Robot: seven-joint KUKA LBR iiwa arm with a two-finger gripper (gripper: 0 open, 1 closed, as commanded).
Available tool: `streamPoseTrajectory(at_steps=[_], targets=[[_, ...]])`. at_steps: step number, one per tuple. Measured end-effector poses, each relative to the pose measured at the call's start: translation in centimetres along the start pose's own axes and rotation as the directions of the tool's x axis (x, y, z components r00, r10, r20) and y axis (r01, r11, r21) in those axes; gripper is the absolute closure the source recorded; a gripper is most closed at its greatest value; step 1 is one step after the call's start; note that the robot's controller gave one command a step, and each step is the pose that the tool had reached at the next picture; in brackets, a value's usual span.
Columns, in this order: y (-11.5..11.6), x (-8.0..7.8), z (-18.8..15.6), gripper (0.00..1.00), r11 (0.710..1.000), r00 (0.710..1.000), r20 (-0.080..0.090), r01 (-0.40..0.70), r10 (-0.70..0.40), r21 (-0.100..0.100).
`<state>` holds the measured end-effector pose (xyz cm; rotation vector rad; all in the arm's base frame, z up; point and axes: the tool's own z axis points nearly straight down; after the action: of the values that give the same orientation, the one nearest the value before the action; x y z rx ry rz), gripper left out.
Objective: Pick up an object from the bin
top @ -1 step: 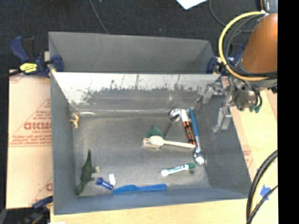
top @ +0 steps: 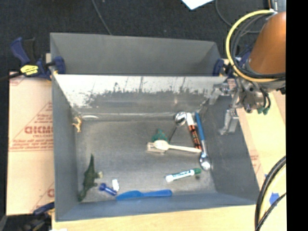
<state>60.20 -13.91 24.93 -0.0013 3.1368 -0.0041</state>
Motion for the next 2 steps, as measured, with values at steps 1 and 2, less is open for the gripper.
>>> streamPoseTrajectory(at_steps=[1,2], targets=[[6.2,2.4,14.2,0.00,0.998,0.998,0.004,0.057,-0.057,0.002],[6.8,-1.0,8.5,0.00,0.996,0.996,0.019,0.087,-0.087,0.008]])
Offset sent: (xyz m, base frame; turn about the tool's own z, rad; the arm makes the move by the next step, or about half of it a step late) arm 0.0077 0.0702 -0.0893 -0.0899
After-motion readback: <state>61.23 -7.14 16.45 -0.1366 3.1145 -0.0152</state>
